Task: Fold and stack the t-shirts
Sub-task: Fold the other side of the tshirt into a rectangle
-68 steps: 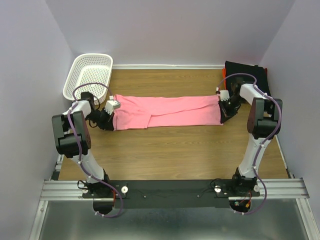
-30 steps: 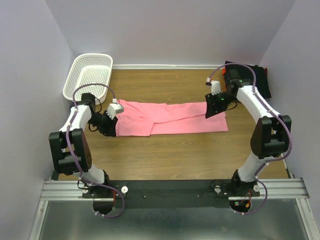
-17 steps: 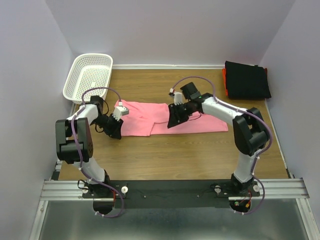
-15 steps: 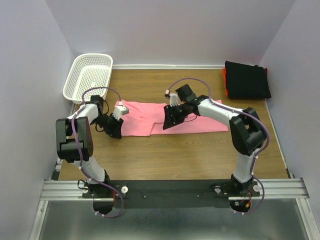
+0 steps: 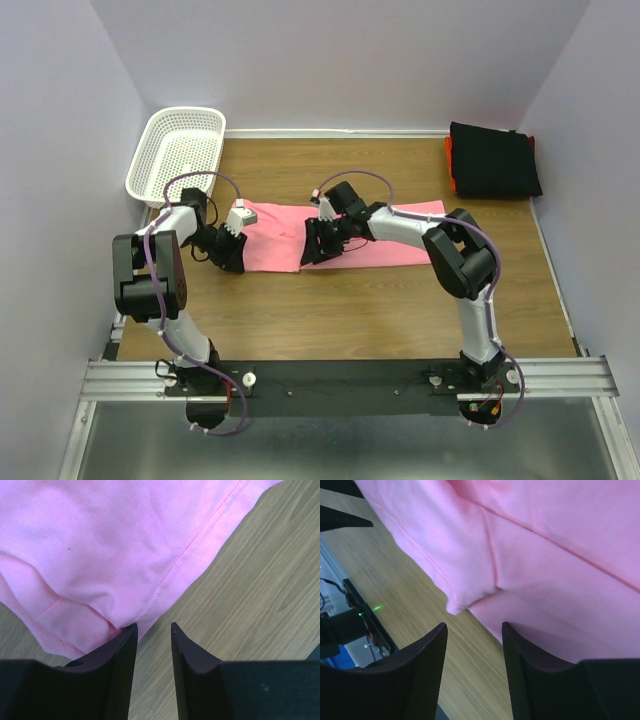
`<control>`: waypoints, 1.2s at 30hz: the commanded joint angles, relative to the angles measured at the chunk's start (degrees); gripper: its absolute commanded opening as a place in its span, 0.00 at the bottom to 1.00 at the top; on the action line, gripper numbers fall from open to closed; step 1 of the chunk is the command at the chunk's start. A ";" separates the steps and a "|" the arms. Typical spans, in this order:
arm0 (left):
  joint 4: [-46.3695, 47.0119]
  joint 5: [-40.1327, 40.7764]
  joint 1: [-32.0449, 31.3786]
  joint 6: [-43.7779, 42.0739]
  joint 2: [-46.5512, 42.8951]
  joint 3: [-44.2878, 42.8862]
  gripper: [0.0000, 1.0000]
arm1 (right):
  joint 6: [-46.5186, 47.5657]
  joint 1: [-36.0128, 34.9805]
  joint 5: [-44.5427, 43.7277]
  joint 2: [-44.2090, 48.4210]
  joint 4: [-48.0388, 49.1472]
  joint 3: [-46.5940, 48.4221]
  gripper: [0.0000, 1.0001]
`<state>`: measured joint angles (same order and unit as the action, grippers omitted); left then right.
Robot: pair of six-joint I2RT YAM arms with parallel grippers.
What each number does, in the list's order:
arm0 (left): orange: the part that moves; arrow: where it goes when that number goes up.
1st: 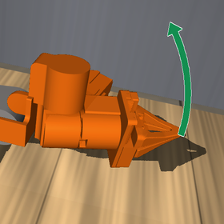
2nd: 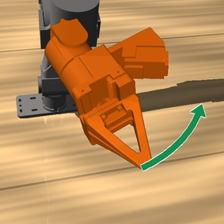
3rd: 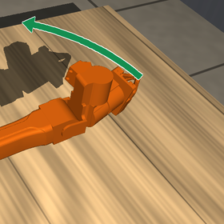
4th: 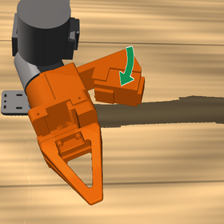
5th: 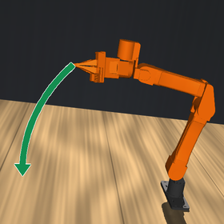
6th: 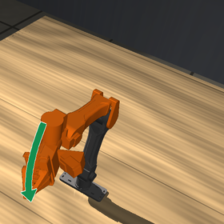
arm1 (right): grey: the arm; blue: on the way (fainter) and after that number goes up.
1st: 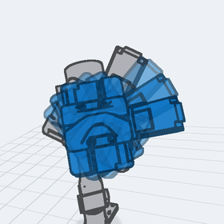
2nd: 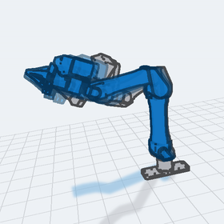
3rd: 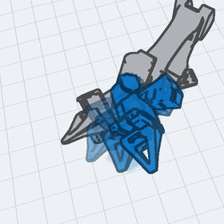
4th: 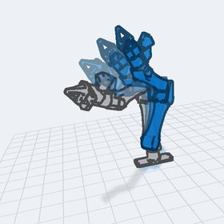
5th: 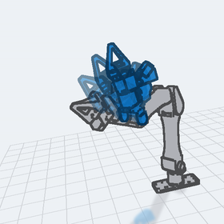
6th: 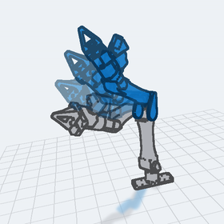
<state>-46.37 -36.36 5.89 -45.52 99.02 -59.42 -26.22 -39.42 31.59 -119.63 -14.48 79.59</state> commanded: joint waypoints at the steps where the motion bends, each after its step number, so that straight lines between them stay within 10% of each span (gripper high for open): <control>1: 0.67 -2.84 -0.09 0.34 0.82 -1.05 0.40 | -3.40 -2.42 0.48 -1.48 3.14 2.85 0.54; 20: 1.37 -3.45 0.09 0.16 0.91 -0.61 0.34 | -7.01 -3.74 2.07 -6.22 3.93 4.08 0.44; 30: -1.17 -3.72 0.44 -1.33 0.38 -1.75 0.06 | -6.57 -3.74 3.03 -5.44 3.76 5.40 0.05; 36: -2.32 -3.45 0.79 -1.59 -0.85 -2.19 0.00 | -6.04 -3.74 2.86 -3.59 3.76 5.40 0.00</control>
<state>-47.00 -38.00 6.31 -46.11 99.24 -60.34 -32.95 -42.70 33.89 -124.81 -11.18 83.46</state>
